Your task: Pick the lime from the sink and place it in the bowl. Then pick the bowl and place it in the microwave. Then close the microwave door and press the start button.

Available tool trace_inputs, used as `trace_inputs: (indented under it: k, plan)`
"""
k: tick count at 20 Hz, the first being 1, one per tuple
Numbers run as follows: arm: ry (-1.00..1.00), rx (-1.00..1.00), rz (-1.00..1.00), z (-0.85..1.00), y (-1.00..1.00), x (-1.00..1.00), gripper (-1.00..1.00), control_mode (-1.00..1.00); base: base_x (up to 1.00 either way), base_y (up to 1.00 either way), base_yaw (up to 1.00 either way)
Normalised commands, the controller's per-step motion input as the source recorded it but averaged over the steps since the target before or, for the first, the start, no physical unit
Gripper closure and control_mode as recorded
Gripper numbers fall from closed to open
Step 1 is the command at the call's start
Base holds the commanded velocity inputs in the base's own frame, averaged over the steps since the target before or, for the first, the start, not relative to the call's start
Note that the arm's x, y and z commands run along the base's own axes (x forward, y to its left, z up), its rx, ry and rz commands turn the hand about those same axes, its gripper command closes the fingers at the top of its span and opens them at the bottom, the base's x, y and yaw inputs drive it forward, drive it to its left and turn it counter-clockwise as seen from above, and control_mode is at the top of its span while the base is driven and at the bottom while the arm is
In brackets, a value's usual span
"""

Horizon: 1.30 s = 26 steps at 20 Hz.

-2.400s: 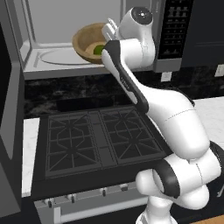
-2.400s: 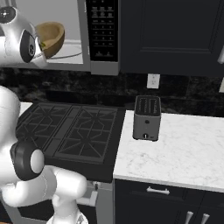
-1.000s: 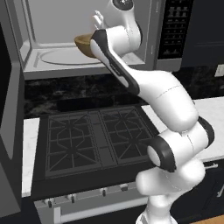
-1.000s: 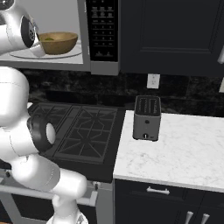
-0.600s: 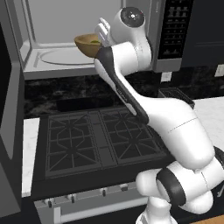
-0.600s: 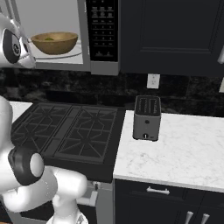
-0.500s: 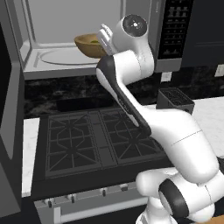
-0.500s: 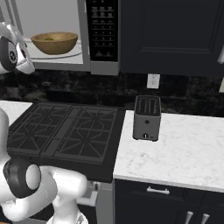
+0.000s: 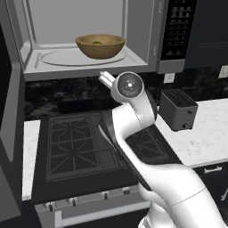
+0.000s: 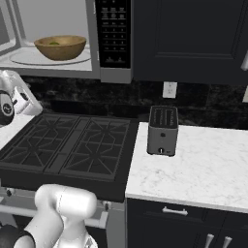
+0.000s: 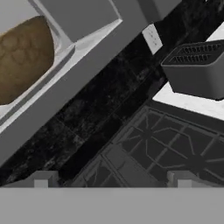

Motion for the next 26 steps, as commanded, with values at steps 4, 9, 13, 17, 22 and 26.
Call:
trace_inputs:
  k: [4, 9, 13, 17, 22, 26]
  plan:
    - [0.05, -0.4, 0.0, -0.69, 0.03, 0.0, -1.0, -1.0, 0.0, 0.0, 0.0]
    - [-0.06, -0.49, -0.11, -0.35, 0.48, -0.27, -1.0, -1.0, 0.0, 0.0, 0.0]
    - [-0.03, -0.48, -0.17, -0.3, 0.78, -0.26, -1.0, -1.0, 0.0, 0.0, 0.0]
    - [0.0, -0.42, -0.19, -0.2, 0.92, -0.01, -1.0, -1.0, 0.0, 0.0, 0.0]
    - [-0.03, -0.25, -0.16, 0.02, 0.97, 0.0, -1.0, -1.0, 0.0, 0.0, 0.0]
    - [-0.13, -0.25, -0.12, 0.03, 1.0, -0.01, -1.0, -1.0, 0.0, 0.0, 0.0]
